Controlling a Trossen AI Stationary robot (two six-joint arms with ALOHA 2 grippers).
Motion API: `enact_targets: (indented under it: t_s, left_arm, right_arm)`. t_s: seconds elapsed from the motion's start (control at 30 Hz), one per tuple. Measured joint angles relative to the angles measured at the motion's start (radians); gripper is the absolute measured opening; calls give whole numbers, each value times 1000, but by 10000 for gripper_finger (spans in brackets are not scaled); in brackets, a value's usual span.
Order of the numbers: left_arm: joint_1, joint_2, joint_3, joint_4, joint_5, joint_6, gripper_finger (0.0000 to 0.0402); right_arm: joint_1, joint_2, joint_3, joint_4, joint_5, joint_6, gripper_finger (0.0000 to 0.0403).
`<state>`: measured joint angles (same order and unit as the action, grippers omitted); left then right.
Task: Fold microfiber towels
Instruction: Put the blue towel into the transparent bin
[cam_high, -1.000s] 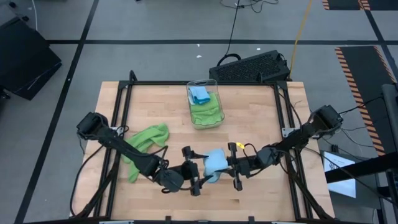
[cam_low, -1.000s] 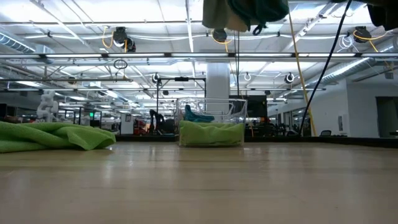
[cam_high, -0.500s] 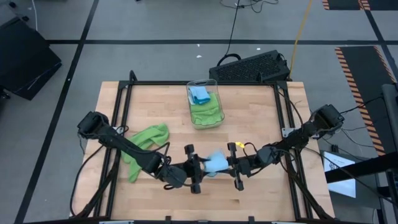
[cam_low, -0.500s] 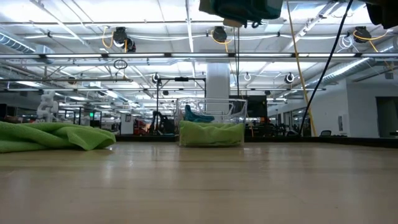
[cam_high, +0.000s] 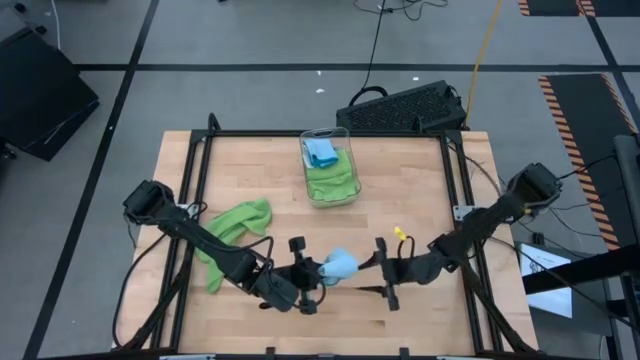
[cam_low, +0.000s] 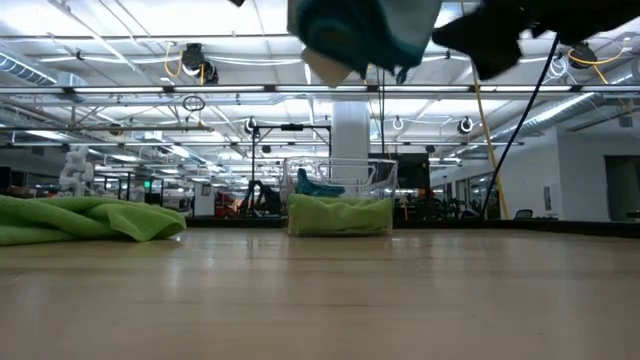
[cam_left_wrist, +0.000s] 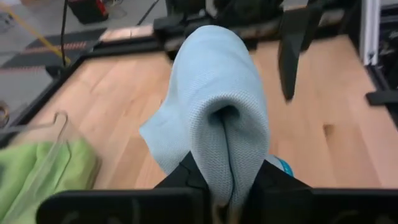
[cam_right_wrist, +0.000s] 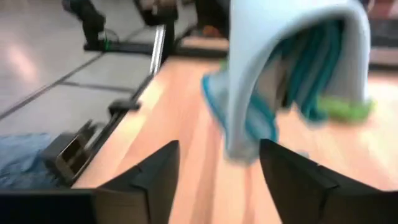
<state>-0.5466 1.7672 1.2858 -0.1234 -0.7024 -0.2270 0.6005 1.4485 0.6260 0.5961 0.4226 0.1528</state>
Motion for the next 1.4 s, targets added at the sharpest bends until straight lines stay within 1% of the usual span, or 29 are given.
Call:
enact_targets:
  t_s: [0.1,0.2,0.27,0.33,0.43,0.5,0.57,0.67,0.77,0.83,0.93,1.07,1.13,1.27,1.33,1.37,1.4]
  left_arm:
    - [3,0,0,-75,2,-67,38]
    - [16,0,0,-132,4,-131,40]
    - [29,0,0,-142,35,-145,45]
    - [41,0,0,-142,87,-141,43]
    - [55,0,0,-141,128,-139,39]
    - [62,0,0,-141,152,-138,39]
    - [67,0,0,-142,172,-138,41]
    - [66,0,0,-160,196,-147,46]
    - [65,0,0,-193,199,-179,41]
    - [66,0,0,-200,199,-193,39]
    - [66,0,0,-195,199,-195,44]
    - [66,0,0,-183,206,-197,47]
    - [66,0,0,-182,206,-197,44]
    - [66,0,0,-169,201,-172,43]
    - [66,0,-2,-167,187,-156,56]
    - [64,1,-2,-165,182,-156,67]
    - [60,1,-2,-163,178,-162,80]
  right_arm:
    - [13,-78,43,-249,56,149,240]
    - [-6,-144,123,-464,73,279,251]
    - [-37,-165,181,-568,68,304,255]
    - [-83,-165,237,-654,15,291,258]
    - [-163,-127,304,-702,-108,259,264]
    - [-207,-83,341,-705,-193,216,271]
    - [-236,-37,380,-716,-255,174,281]
    - [-260,21,434,-735,-327,118,294]
    - [-264,65,474,-739,-397,58,298]
    - [-263,87,491,-738,-408,31,293]
    - [-268,99,496,-735,-405,14,269]
    - [-288,114,496,-733,-401,15,213]
    - [-297,120,496,-732,-407,13,177]
    - [-317,132,496,-728,-469,10,91]
    - [-326,133,496,-729,-507,-14,44]
    - [-331,129,496,-733,-528,-34,27]
    - [-336,123,496,-739,-545,-52,21]
